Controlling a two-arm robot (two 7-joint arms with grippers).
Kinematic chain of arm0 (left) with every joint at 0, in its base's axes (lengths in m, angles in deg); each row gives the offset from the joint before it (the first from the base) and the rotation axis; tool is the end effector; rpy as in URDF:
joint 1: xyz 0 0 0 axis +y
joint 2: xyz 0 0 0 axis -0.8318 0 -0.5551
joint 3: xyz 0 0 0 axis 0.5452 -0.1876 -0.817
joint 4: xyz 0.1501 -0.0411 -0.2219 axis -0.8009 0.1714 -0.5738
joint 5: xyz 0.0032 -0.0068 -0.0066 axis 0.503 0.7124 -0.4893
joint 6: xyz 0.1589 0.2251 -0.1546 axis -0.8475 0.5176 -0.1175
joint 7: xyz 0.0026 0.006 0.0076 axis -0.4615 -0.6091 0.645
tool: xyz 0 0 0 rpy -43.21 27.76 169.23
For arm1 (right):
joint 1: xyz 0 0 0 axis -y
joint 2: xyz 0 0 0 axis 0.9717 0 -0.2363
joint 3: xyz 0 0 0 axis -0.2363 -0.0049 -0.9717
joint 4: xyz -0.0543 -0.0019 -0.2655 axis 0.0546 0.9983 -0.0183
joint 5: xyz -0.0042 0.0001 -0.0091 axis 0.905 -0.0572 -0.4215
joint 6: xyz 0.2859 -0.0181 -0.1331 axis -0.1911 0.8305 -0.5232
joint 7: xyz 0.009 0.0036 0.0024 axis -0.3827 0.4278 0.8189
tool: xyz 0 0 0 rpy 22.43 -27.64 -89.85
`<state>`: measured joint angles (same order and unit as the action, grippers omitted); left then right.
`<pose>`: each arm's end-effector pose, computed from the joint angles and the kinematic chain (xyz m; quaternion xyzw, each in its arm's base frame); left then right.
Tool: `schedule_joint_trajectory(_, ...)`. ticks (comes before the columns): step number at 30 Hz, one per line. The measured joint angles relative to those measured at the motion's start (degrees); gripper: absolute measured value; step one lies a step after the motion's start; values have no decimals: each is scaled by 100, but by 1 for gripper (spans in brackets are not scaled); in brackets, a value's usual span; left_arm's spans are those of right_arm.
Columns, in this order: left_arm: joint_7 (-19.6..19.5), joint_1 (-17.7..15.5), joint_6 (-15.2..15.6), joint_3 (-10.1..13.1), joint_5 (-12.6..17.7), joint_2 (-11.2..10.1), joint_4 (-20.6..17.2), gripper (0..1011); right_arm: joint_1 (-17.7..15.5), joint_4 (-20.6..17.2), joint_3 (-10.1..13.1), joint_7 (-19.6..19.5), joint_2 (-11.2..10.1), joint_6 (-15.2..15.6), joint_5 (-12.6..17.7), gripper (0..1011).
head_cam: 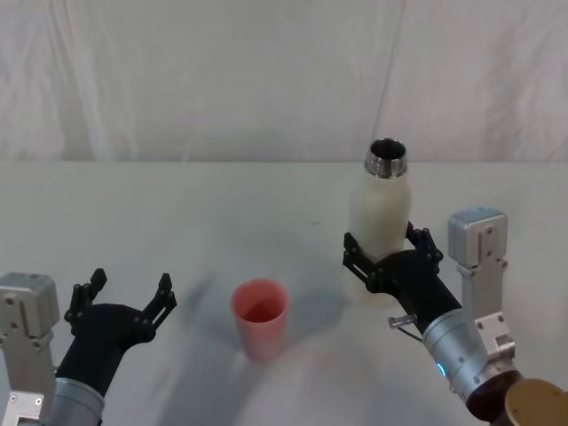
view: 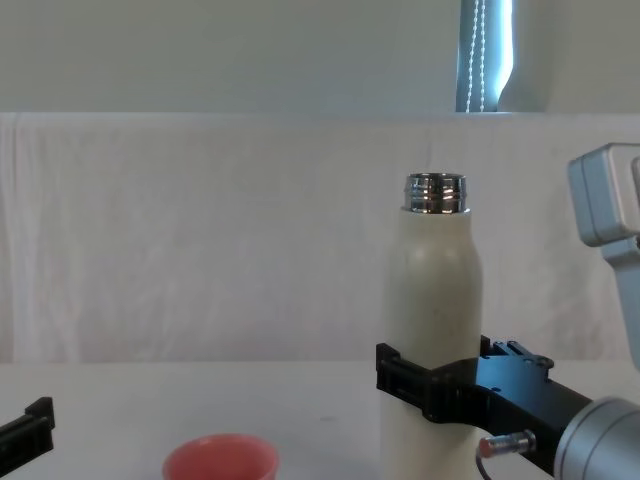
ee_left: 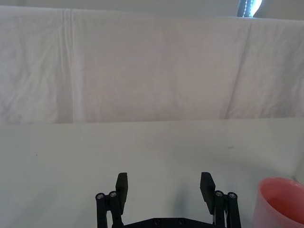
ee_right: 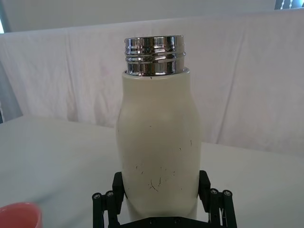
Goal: Grasp the thermos with one hand and pour water into the cup lid.
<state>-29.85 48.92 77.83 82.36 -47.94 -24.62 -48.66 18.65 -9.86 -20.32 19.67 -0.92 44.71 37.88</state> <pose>0.2650 0.0324 -0.2672 -0.0174 0.0064 0.6616 0.7496 0.3449 0.0922 -0.2618 0.0332 -0.0146 -0.5376 0.8424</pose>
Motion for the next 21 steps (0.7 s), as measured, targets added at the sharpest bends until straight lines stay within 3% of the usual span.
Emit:
schedule_joint_trajectory(13, 0, 0, 0, 0, 0, 0, 0, 1001, -441, -602, 50, -172, -142, 12, -237, 951)
schedule_joint_trajectory(21, 0, 0, 0, 0, 0, 0, 0, 1001, -427, -589, 51, -174, -141, 9, -236, 951)
